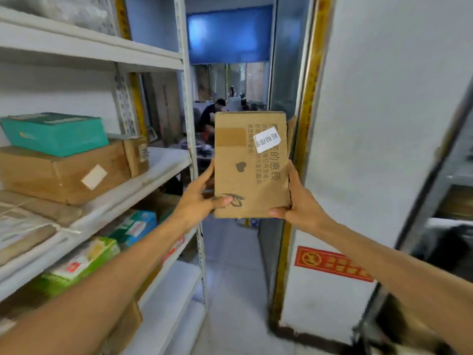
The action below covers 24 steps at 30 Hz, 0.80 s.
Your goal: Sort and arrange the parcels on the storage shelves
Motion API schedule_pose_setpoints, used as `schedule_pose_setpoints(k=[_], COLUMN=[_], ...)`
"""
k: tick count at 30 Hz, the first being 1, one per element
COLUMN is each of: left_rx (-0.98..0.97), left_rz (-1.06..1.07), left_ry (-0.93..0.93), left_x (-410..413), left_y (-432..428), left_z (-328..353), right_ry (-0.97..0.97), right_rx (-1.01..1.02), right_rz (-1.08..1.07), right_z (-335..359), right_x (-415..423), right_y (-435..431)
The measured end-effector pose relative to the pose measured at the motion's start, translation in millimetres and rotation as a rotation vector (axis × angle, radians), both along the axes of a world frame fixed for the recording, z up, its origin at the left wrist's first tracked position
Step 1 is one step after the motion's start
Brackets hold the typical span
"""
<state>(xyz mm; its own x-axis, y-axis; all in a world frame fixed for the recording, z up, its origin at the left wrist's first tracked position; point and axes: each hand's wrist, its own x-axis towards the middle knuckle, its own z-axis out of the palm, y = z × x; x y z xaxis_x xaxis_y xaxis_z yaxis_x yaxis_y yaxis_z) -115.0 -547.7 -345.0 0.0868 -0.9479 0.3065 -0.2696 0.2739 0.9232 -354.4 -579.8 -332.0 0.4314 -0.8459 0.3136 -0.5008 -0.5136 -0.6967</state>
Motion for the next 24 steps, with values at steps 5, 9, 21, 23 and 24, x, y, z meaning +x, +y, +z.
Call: schedule_pose_setpoints(k=[5,9,21,23,24], left_rx=[0.042,0.085,0.098,0.087,0.084], left_rz=[-0.267,-0.459,-0.913,-0.973,-1.000], left_ry=[-0.049,-0.041,-0.158,-0.167,-0.174], left_x=[-100.8,-189.6,-420.2,-447.7,-460.0], left_y=[-74.8,-118.5,-186.6,-195.5,-199.1], left_z=[-14.9,-25.6,-67.1,-73.8,-77.2], right_ry=[0.003,-0.026,-0.148,-0.172,-0.186], right_rx=[-0.001,0.051,0.110,0.105,0.108], right_rz=[-0.323,-0.519,-0.987,-1.036,-1.058], right_z=[-22.9,-36.0,-82.7,-88.9,-92.1], right_x=[-101.9,-175.2,-345.9,-362.8,-370.2], right_y=[-7.1,-2.7,23.2,24.3,24.8])
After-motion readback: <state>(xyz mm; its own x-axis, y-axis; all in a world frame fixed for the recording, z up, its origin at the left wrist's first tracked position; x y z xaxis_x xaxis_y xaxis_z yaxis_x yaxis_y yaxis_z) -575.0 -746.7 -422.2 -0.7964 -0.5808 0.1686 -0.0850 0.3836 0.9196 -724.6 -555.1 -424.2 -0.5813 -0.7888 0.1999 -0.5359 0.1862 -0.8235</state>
